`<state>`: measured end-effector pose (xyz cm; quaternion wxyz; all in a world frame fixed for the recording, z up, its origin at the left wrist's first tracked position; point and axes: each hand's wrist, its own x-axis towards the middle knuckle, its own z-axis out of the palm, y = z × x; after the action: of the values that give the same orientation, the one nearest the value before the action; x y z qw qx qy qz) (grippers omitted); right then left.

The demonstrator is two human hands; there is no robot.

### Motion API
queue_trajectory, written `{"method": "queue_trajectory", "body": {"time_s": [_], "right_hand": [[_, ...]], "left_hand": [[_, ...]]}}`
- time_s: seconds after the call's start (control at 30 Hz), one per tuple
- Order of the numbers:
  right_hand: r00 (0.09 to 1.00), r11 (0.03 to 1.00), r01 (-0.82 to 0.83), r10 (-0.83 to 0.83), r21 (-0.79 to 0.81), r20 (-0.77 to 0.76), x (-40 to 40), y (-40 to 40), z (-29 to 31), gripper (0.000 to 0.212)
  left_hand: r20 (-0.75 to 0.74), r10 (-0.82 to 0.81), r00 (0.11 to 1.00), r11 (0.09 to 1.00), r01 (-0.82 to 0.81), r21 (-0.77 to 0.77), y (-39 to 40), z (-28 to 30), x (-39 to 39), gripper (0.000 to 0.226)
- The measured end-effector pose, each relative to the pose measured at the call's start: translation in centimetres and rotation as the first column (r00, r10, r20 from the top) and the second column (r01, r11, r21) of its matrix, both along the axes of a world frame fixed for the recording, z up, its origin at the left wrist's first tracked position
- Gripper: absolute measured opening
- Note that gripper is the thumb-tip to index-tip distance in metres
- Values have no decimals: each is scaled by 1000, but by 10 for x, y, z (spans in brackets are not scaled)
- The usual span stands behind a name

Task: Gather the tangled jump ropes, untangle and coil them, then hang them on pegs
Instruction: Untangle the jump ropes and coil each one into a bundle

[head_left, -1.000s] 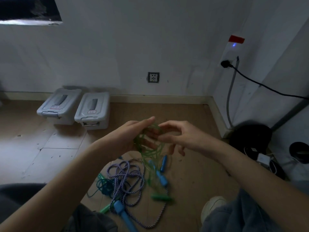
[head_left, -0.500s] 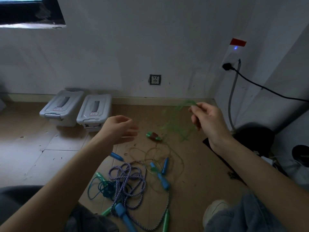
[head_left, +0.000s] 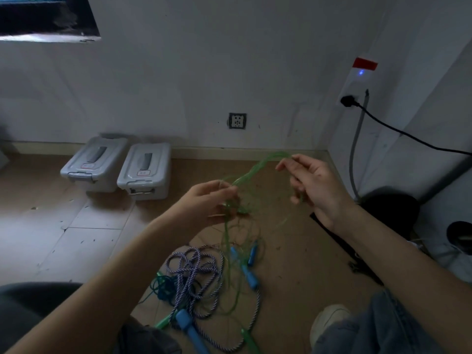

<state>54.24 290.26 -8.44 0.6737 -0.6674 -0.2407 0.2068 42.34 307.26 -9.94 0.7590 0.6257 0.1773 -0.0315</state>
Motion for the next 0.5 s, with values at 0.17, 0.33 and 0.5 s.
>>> {"method": "queue_trajectory", "body": {"time_s": [0.17, 0.33, 0.5], "right_hand": [[978, 985, 169, -166, 13, -130, 8, -7, 3, 17], [995, 950, 96, -98, -296, 8, 8, -12, -4, 18], [956, 903, 222, -129, -367, 262, 12, -9, -12, 6]], "left_hand": [[-56, -249, 967, 964, 253, 80, 15, 4, -8, 45], [-4, 211, 978, 977, -211, 22, 26, 0, -3, 21], [86, 541, 837, 841, -535, -83, 38, -3, 0, 23]]}}
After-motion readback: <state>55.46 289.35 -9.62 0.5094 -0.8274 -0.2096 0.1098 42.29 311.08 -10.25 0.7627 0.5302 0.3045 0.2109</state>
